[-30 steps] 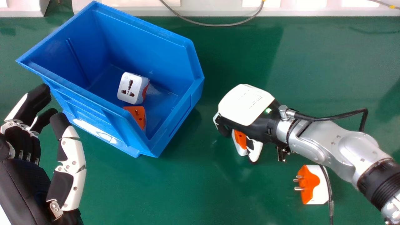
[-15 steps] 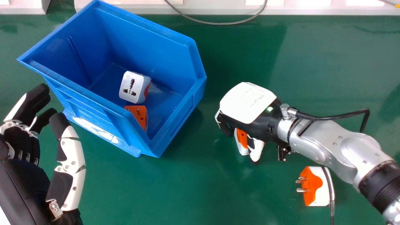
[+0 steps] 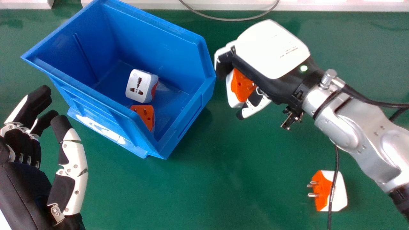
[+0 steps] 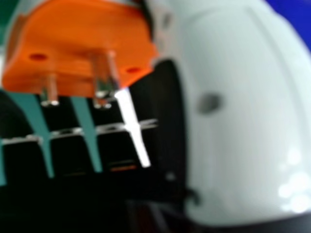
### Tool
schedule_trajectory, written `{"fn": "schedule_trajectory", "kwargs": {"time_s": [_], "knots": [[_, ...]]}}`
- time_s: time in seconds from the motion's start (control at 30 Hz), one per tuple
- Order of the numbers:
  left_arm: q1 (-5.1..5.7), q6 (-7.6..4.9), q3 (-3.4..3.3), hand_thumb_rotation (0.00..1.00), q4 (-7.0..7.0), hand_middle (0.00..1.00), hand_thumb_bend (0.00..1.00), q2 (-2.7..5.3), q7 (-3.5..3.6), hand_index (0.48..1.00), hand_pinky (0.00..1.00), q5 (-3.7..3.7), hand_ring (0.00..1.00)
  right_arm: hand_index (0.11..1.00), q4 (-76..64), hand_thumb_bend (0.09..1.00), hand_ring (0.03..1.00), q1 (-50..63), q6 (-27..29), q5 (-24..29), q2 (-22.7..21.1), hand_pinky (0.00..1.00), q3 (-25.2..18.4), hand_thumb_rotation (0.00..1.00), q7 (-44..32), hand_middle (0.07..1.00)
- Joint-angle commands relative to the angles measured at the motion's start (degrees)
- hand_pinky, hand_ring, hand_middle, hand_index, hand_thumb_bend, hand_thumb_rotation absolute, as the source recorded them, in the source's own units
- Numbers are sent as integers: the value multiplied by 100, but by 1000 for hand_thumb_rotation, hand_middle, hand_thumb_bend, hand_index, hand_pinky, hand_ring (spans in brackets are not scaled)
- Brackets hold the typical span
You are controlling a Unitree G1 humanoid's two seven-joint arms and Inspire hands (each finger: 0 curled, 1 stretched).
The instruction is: Pick all objects and put in blue box
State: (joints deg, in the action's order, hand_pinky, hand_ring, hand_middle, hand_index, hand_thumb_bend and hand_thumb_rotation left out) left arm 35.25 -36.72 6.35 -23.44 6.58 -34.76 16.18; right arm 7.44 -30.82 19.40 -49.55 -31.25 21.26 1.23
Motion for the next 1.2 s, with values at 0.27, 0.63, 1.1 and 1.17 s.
{"fn": "schedule_trajectory", "kwargs": {"time_s": [0.27,0.63,1.1,1.17], "knots": [[-45,25,-55,0,-109,723,254,386,-58,744,663,288,720,512,-689,516,405,-55,742,574,497,262,-323,0,624,475],[-165,10,-108,0,-47,724,259,350,-15,739,665,112,716,502,2331,506,447,-1550,1032,134,2255,357,550,0,1849,507],[-213,-150,-110,0,59,729,227,373,-11,751,682,17,741,513,6311,498,441,-3321,744,-254,3497,364,1409,0,3448,499],[-221,-155,-132,0,86,729,226,371,-23,753,683,67,742,516,6414,498,444,-3345,747,-195,3549,356,1406,0,3486,499]]}}
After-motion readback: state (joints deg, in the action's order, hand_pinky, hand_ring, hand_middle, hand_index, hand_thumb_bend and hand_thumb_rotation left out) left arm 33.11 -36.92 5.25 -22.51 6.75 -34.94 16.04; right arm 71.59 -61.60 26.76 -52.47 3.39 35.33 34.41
